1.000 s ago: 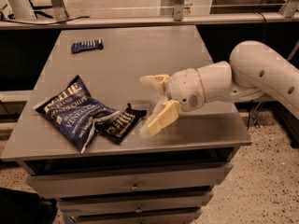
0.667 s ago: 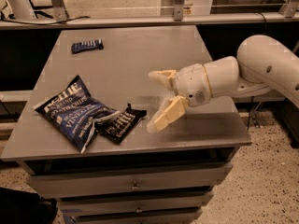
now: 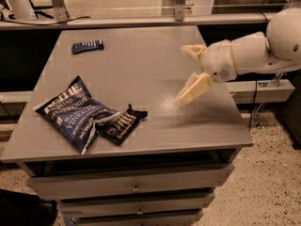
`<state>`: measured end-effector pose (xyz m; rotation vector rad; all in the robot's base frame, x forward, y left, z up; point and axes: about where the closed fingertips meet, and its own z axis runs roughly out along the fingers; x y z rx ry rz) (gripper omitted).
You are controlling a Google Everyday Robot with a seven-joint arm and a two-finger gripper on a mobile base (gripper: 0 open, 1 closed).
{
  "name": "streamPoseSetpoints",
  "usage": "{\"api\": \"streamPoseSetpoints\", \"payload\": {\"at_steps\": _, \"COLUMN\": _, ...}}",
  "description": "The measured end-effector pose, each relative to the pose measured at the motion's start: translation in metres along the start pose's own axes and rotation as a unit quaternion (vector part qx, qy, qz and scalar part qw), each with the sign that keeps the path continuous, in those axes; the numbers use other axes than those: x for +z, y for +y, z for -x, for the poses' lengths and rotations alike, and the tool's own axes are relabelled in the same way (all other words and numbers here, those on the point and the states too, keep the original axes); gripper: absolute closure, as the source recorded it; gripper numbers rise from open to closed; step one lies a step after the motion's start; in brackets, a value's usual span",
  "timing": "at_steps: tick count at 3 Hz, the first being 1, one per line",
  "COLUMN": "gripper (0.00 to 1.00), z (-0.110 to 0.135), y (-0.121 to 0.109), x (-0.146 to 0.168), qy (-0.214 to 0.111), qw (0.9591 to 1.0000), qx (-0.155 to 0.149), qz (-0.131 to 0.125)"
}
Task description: Move rxbar chocolate near blue chip bag
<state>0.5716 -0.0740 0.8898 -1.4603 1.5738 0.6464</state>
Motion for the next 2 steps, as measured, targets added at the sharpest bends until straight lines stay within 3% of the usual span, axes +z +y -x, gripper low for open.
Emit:
{"api": "streamPoseSetpoints", "payload": {"at_steps": 1, "gripper": 0.0, "z": -0.0041, "y": -0.0536, "x": -0.0344, "qy": 0.007, "qw": 0.9967, "qx": -0.007, "qz": -0.081}}
{"api": "streamPoseSetpoints", "payload": {"at_steps": 2, "gripper": 0.0, "z": -0.0001, "y": -0.0606, "x": -0.039, "qy": 0.005, "qw": 0.9957, "qx": -0.01, "qz": -0.092}}
